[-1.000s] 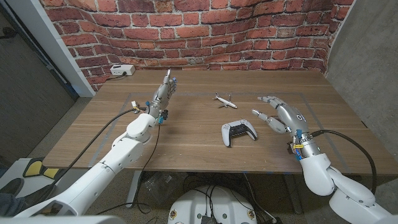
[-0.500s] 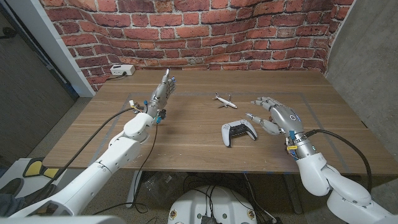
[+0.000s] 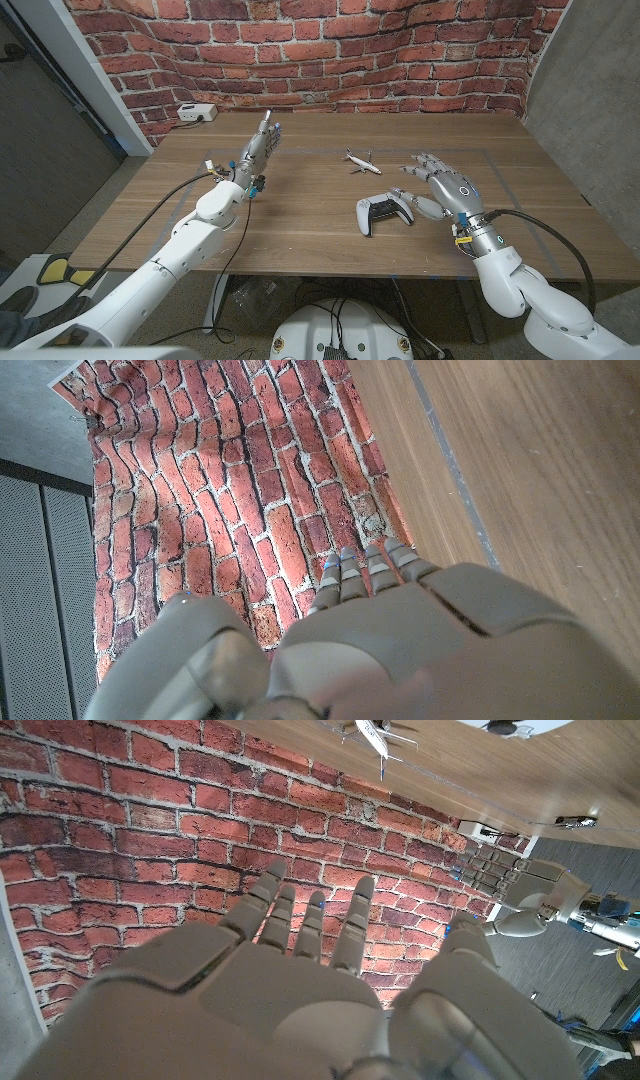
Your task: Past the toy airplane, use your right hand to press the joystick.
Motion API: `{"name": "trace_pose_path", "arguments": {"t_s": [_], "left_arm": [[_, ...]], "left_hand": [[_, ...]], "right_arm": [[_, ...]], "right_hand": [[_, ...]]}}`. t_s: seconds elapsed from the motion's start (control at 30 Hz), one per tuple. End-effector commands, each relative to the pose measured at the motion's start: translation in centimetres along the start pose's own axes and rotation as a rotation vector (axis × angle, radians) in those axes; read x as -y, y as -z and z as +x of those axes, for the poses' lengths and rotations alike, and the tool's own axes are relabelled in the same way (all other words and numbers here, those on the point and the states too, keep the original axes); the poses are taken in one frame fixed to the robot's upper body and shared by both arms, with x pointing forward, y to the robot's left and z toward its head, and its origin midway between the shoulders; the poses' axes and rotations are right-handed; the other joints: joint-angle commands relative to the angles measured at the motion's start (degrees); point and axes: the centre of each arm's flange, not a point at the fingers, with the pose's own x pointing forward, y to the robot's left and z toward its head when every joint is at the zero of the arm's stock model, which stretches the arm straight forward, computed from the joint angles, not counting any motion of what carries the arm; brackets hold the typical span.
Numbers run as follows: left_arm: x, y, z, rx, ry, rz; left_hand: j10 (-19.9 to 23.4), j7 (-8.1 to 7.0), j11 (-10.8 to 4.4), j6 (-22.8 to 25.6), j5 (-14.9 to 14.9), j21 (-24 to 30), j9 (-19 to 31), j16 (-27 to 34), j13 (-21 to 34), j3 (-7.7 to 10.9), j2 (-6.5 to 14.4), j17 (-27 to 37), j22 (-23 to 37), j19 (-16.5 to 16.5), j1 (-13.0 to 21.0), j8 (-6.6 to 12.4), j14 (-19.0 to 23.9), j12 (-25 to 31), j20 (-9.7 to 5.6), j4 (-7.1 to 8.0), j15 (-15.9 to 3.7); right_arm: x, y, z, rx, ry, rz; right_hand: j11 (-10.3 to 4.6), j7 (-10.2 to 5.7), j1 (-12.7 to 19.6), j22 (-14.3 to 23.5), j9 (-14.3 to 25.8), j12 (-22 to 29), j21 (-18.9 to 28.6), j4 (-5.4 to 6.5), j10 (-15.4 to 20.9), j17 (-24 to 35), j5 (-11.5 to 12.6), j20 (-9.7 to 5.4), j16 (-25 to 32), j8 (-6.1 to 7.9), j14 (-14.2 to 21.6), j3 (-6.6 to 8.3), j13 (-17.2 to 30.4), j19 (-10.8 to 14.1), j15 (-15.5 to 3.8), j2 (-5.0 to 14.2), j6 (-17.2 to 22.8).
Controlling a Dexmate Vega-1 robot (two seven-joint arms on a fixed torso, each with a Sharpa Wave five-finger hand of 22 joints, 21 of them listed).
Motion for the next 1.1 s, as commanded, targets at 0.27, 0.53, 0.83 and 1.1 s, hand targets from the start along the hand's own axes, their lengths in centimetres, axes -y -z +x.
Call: {"name": "trace_pose_path", "arguments": {"t_s": [0.27, 0.53, 0.83, 1.1], "left_arm": [[-0.3, -0.5, 0.8, 0.005, 0.02, -0.001], [-0.5, -0.4, 1.2, 0.007, 0.018, -0.011], [-0.4, -1.0, 1.3, 0.027, 0.023, -0.003], [-0.3, -1.1, 1.4, 0.025, 0.025, 0.003]], "left_hand": [[0.43, 0.06, 0.03, 0.32, -0.03, -0.44, 0.13, -0.29, 0.28, -0.46, 0.38, 0.18, 0.14, 0.04, 0.15, -0.18, 0.08, -0.19, 0.8, 0.22, 0.58], [0.41, 0.08, 0.32, 0.38, -0.07, -0.57, 0.13, -0.35, 0.28, -0.55, 0.49, 0.18, 0.15, -0.01, 0.21, -0.27, 0.05, -0.34, 0.72, 0.24, 0.64], [0.46, 0.14, 0.35, 0.39, -0.11, -0.7, 0.14, -0.43, 0.29, -0.64, 0.59, 0.19, 0.16, -0.07, 0.26, -0.39, -0.03, -0.45, 0.67, 0.26, 0.69], [0.41, 0.11, 0.32, 0.38, -0.14, -0.82, 0.14, -0.48, 0.29, -0.71, 0.68, 0.19, 0.16, -0.19, 0.31, -0.48, -0.08, -0.58, 0.74, 0.27, 0.68]], "right_arm": [[-0.2, -1.5, 0.2, 0.01, -0.085, -0.107], [-0.4, -1.6, 0.9, 0.002, -0.121, -0.122], [-1.0, -1.7, 1.0, 0.024, -0.146, -0.142], [-1.2, -1.5, 0.6, 0.008, -0.17, -0.127]], "right_hand": [[0.13, 0.02, -0.69, 0.25, 0.2, -0.13, -0.31, 0.59, -2.87, 0.34, -0.29, 0.54, -0.05, -0.48, -2.4, 0.1, 0.23, -2.38, 0.23, -0.21, -0.65], [1.44, -1.06, -0.16, 0.25, 0.11, 0.08, -0.17, 0.26, -5.06, 0.21, -0.4, 1.77, 0.13, -0.04, -4.28, 0.32, 0.03, -4.48, 1.64, -0.15, 1.71], [0.44, -1.65, 0.26, 0.26, 0.07, 0.42, 0.0, 0.09, -5.7, 0.19, -0.37, 1.22, 0.31, -0.19, -5.09, 0.58, -0.02, -5.38, 1.08, 0.07, 1.91], [0.26, -1.71, 0.53, 0.25, 0.06, 0.94, 0.21, -0.02, -4.86, 0.18, -0.36, 1.11, 0.52, 0.18, -5.01, 0.74, -0.04, -5.42, 0.83, 0.19, 3.2]]}}
